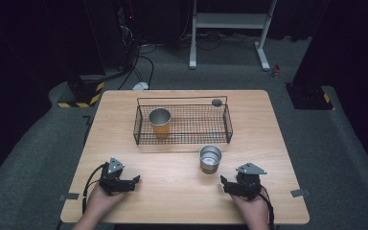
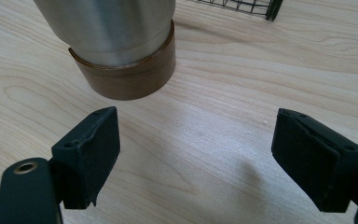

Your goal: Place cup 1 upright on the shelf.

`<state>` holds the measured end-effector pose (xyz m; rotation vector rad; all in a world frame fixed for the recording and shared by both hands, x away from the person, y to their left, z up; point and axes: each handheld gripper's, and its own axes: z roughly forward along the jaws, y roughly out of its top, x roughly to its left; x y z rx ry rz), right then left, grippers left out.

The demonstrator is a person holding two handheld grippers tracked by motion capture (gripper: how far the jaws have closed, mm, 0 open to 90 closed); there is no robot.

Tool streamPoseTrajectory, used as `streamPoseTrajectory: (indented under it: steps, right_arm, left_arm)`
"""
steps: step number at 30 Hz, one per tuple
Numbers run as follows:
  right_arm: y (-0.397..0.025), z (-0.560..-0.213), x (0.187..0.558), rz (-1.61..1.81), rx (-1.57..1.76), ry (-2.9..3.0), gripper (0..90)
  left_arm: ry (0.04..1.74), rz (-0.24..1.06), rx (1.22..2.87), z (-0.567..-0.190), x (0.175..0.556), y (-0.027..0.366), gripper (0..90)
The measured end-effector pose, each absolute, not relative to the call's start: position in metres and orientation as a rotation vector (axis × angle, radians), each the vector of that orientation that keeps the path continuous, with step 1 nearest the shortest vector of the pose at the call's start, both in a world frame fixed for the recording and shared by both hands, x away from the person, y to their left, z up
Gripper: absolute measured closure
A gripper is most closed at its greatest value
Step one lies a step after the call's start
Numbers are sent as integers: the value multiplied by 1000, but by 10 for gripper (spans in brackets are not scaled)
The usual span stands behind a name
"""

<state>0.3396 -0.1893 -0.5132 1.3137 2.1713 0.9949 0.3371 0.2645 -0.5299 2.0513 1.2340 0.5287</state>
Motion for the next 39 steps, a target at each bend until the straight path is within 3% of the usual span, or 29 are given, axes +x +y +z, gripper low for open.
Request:
streamPoseTrajectory:
  steps: [21,39]
  right_arm:
    - [-182,-506,334,1048,1257,2153,202]
    - [-173,-505,336,1086,1242,2157,172]
  left_arm:
    - [1236,531,2046,-530,337,265,99]
    - [1241,540,2039,-530,336,265,115]
